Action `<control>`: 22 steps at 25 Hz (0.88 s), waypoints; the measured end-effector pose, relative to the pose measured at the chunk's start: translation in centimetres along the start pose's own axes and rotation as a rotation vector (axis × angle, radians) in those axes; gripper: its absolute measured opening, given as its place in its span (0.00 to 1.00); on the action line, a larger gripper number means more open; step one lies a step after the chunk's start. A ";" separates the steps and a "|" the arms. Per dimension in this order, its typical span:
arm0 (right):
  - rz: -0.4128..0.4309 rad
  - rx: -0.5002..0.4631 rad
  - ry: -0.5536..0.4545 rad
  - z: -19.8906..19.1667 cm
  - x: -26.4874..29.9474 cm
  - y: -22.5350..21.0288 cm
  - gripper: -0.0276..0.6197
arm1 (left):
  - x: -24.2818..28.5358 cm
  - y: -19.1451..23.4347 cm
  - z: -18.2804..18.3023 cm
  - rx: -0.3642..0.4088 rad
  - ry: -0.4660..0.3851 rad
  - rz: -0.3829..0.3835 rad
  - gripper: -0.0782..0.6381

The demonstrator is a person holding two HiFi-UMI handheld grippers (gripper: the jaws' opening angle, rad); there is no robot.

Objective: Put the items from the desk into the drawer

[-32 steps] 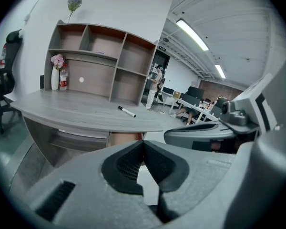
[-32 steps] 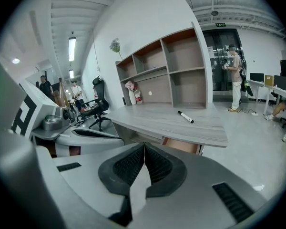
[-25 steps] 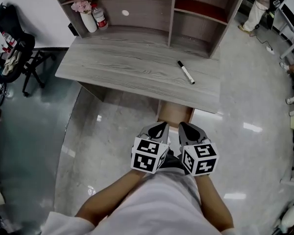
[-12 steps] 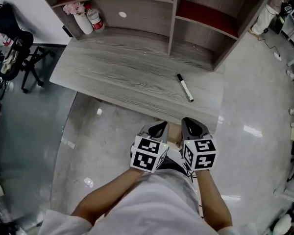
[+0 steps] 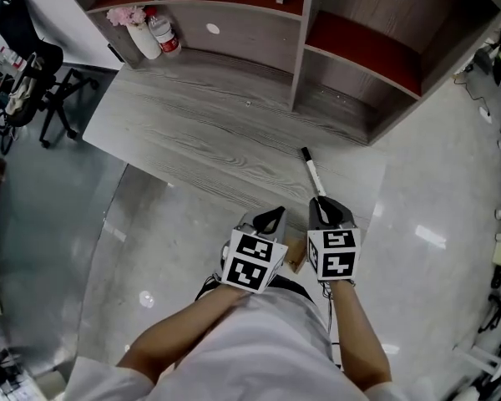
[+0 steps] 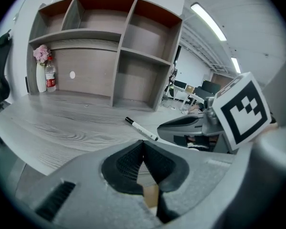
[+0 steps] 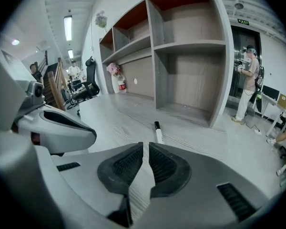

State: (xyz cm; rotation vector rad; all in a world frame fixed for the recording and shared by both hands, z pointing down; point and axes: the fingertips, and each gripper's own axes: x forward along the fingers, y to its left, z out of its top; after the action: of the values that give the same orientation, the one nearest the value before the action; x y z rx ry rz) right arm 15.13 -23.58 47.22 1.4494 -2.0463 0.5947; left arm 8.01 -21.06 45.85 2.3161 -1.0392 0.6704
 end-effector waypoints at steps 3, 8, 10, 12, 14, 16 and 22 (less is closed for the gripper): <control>-0.004 -0.023 0.022 0.3 1.5 -1.0 0.05 | 1.0 0.4 0.8 -0.003 0.003 0.008 0.11; -0.001 -0.049 0.050 0.8 3.7 -2.1 0.05 | 2.5 1.0 1.4 -0.013 0.022 0.013 0.11; 0.006 -0.050 0.064 0.8 4.6 -2.5 0.05 | 2.8 1.2 1.6 -0.019 0.027 0.016 0.11; 0.014 -0.053 0.078 0.7 5.4 -2.8 0.10 | 2.9 1.4 1.5 -0.027 0.034 0.021 0.11; 0.019 -0.060 0.095 0.4 6.2 -2.9 0.14 | 2.8 1.8 1.2 -0.037 0.043 0.030 0.12; 0.017 -0.068 0.113 0.0 7.0 -3.2 0.14 | 2.7 2.3 0.8 -0.046 0.051 0.042 0.11; 0.000 -0.065 0.169 -1.4 8.3 -4.0 0.14 | 2.3 2.8 0.0 -0.066 0.064 0.056 0.11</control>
State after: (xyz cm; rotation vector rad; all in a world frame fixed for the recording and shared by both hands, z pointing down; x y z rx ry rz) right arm 17.03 -29.77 53.95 1.3164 -1.9164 0.6226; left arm 7.18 -23.87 48.00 2.2014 -1.0844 0.7164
